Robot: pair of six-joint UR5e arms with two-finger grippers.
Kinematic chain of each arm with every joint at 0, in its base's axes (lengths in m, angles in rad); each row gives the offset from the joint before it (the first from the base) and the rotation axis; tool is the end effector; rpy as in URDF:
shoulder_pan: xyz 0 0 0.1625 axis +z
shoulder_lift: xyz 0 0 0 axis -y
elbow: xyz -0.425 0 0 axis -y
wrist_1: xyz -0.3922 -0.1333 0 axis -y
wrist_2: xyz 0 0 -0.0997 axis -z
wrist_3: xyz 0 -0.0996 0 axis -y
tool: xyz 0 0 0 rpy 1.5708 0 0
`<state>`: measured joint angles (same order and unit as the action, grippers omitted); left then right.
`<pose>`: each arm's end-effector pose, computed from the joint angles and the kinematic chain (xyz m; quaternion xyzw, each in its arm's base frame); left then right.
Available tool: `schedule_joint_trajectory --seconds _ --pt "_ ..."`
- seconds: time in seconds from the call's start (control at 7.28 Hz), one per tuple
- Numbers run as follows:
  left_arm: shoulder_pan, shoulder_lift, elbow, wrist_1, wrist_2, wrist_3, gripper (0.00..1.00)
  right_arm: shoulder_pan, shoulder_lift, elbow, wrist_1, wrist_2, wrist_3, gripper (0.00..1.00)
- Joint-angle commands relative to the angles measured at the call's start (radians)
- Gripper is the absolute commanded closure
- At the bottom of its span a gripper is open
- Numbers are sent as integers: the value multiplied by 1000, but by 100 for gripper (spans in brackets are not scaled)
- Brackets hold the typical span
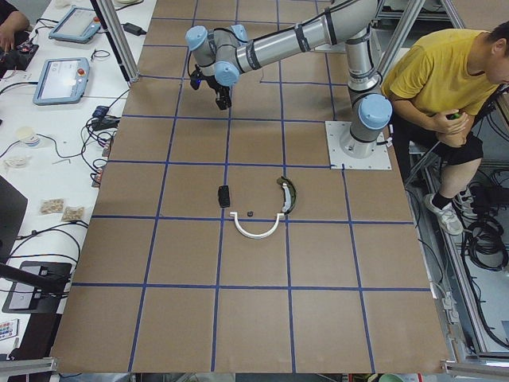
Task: Place bearing gear from tray to pile
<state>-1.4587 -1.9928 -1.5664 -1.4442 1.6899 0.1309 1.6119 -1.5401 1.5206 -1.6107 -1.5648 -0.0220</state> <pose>-0.0536 -0.6095 0.2678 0.0179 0.9876 0.1508 0.0409 0.1548 -0.5047 0.5014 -0.0316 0.9991 -0.0297 0.0033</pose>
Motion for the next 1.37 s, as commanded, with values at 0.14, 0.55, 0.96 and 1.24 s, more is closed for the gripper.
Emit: schedule_joint_trajectory --seconds 0.14,0.55,0.96,1.24 --pt "294 12 -13 -5 83 309 100 2 2 1 0 3 1 0" --pt "478 9 -104 100 79 531 100 2 0 0 0 0 1 0" --pt "580 -6 -141 159 80 651 100 2 2 0 0 2 1 0" --pt "586 -44 -145 237 82 690 100 2 2 1 0 0 1 0"
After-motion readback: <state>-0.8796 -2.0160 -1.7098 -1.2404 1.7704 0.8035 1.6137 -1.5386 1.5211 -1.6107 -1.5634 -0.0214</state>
